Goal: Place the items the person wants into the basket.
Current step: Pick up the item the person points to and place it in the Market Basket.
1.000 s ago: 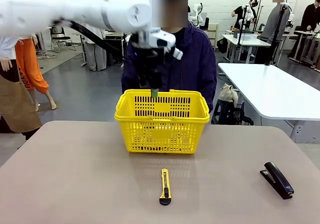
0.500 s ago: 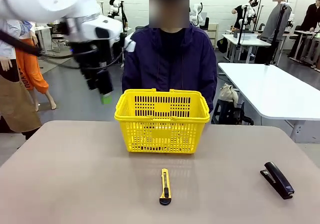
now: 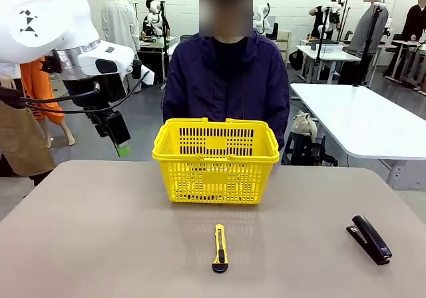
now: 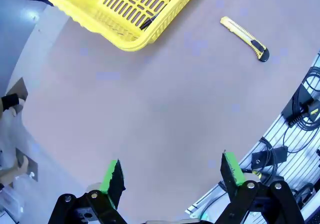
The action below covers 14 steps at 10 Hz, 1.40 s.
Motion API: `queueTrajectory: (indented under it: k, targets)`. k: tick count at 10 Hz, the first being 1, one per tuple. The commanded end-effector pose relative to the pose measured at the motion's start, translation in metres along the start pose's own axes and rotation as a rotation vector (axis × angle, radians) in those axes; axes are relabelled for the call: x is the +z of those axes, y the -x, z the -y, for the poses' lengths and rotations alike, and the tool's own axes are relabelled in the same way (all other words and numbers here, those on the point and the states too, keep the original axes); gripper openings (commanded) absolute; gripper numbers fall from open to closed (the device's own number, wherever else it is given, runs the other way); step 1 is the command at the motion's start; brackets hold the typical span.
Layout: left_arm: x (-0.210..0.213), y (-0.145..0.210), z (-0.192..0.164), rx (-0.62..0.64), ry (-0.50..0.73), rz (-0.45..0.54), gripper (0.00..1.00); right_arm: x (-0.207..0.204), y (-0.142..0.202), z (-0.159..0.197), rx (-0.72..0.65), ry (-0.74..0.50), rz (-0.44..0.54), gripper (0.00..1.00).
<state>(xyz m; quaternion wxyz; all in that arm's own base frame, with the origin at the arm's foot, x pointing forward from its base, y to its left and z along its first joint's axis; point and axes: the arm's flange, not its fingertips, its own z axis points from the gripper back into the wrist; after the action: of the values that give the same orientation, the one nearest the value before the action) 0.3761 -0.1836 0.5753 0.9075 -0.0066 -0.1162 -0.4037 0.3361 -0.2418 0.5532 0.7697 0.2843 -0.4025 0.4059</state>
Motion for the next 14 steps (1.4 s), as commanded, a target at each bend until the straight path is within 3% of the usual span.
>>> queueTrajectory:
  k: [1, 7, 9, 10, 12, 14]
  targets:
    - [0.005, -0.003, 0.004, -0.012, -0.008, -0.009, 1.00, -0.001, 0.000, 0.001, 0.018, 0.000, 0.032, 1.00]
    - [0.001, -0.002, 0.004, -0.011, 0.000, 0.003, 1.00, -0.001, 0.000, 0.001, 0.018, 0.000, 0.032, 1.00]
    - [0.042, 0.052, -0.049, -0.133, 0.183, 0.210, 1.00, -0.001, 0.000, 0.001, 0.018, 0.000, 0.032, 1.00]
    - [0.064, 0.094, -0.078, -0.199, 0.297, 0.374, 1.00, -0.001, 0.000, 0.001, 0.018, 0.000, 0.032, 1.00]
    - [0.084, 0.161, -0.128, -0.296, 0.368, 0.603, 1.00, -0.001, 0.000, 0.001, 0.018, 0.000, 0.032, 1.00]
    - [0.084, 0.228, -0.169, -0.252, 0.374, 0.718, 1.00, -0.001, 0.000, 0.001, 0.018, 0.000, 0.032, 1.00]
